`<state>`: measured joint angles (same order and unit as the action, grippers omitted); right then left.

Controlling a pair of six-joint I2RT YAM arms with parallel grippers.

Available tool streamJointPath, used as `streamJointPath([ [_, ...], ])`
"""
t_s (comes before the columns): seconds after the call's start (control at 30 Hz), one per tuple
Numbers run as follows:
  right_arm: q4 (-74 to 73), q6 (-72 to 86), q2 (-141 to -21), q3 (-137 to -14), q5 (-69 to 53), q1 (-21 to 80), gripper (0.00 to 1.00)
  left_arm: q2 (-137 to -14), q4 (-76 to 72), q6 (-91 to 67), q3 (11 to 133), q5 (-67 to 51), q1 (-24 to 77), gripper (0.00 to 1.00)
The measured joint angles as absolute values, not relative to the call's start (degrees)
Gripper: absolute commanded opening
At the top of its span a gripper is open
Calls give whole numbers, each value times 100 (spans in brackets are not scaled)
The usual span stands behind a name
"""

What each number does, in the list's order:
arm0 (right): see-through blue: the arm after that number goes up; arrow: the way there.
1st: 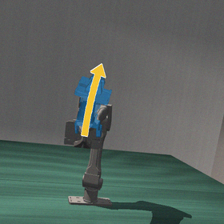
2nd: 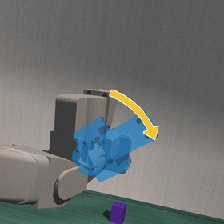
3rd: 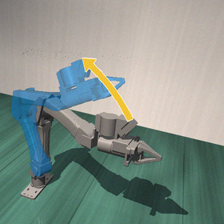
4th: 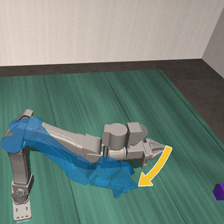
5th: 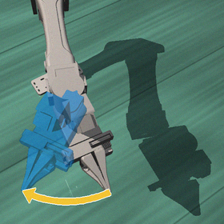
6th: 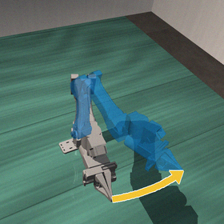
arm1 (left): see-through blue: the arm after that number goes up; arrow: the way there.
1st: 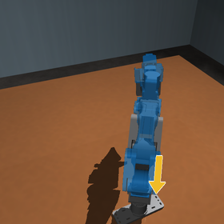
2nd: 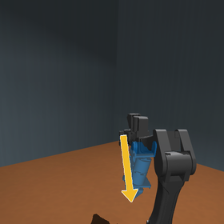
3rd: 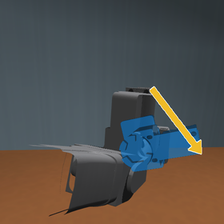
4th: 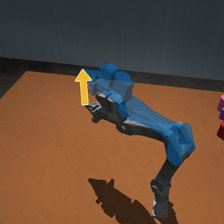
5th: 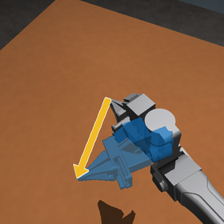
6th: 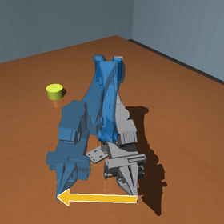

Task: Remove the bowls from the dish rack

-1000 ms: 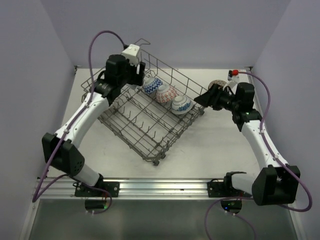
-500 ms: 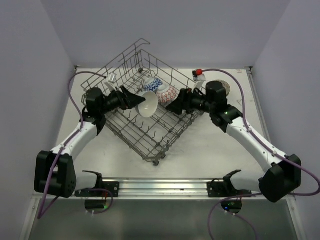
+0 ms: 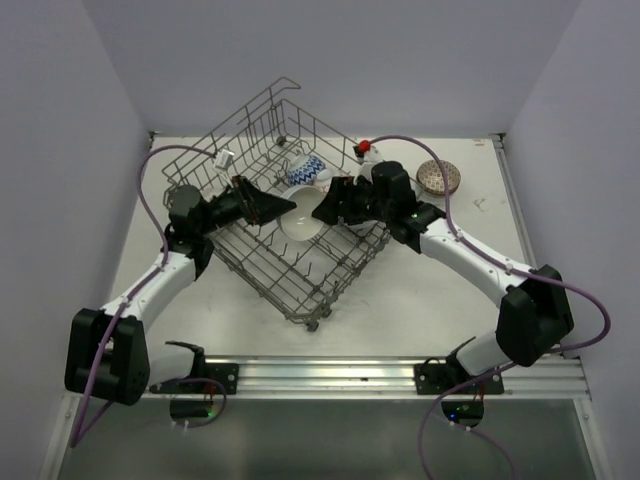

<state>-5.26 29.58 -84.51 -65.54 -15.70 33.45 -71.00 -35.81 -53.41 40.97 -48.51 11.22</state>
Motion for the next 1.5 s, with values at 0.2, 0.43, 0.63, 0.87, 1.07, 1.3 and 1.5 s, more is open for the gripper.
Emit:
streamJointPath([
  [0.2,-115,3232,-8619,-6523,-1621,3435,36,-7225,-3712,-5347,3948,-4674,1420,10],
  [0.43,183,3122,-8619,-6237,-1599,3538,0,-7328,-3809,-5642,3815,-4346,1474,43],
  [0.63,60,3120,-8602,-6239,-1570,3531,0,-7216,-3509,-5319,3800,-4335,1492,91],
  [0.87,-1028,3142,-8541,-6895,-952,3402,0,-6449,-1614,-3413,4287,-3293,1509,100],
  [1.07,-2119,2856,-8541,-8265,-456,3057,0,-5542,-593,-2198,4729,-1894,1542,100],
  [1.3,-2895,2740,-8611,-9308,-202,1164,0,-5109,38,-1293,4735,-355,2038,100],
  [1.5,-3347,2611,-9275,-9625,163,-73,0,-5129,399,-963,4735,193,2233,100],
])
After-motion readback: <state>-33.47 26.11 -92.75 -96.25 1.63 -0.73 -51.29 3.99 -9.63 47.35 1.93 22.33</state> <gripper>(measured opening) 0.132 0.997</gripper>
